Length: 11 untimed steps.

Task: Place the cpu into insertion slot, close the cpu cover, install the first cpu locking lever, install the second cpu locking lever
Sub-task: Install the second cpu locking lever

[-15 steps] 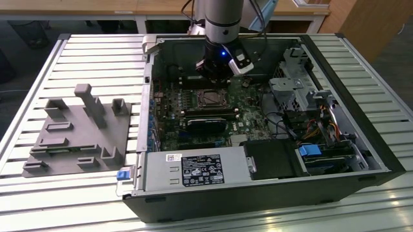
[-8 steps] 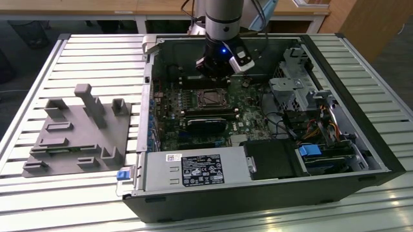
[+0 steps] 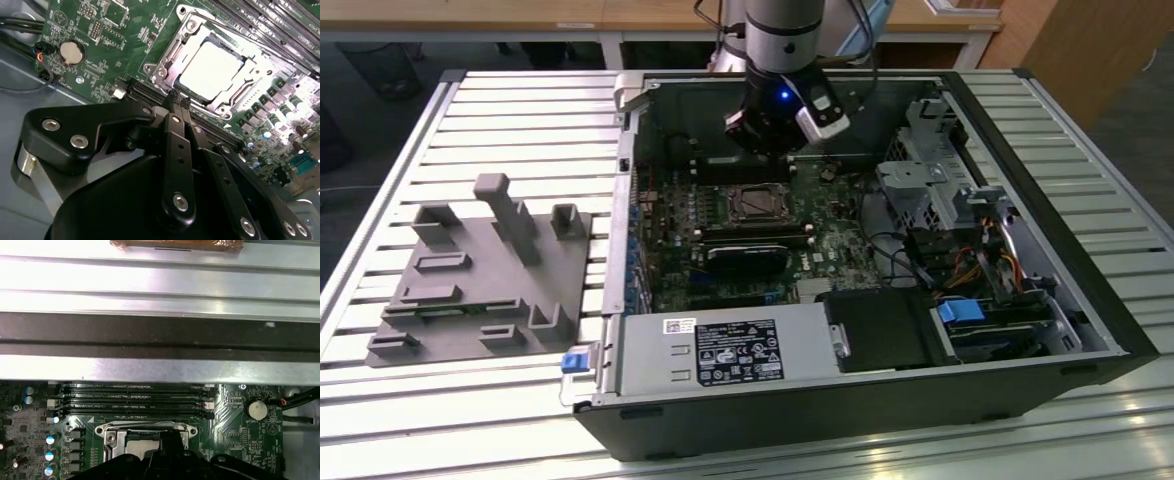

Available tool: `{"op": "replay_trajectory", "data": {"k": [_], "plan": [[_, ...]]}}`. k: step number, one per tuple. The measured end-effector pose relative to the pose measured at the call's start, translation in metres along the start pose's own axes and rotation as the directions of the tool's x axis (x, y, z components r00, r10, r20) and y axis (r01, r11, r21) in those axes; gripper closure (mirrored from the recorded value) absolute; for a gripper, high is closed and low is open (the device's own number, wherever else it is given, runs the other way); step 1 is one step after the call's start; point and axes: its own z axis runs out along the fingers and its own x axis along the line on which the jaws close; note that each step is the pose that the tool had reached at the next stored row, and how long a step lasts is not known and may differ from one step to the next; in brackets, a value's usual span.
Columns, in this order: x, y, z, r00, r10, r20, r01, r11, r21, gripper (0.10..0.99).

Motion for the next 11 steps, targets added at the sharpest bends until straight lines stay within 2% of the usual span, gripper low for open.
{"op": "replay_trajectory", "data": {"k": [11], "plan": [[0.0003,-0.0122,-0.0010,1.0000,0.000,0.0000,0.000,1.0000,0.000,0.961]]}}
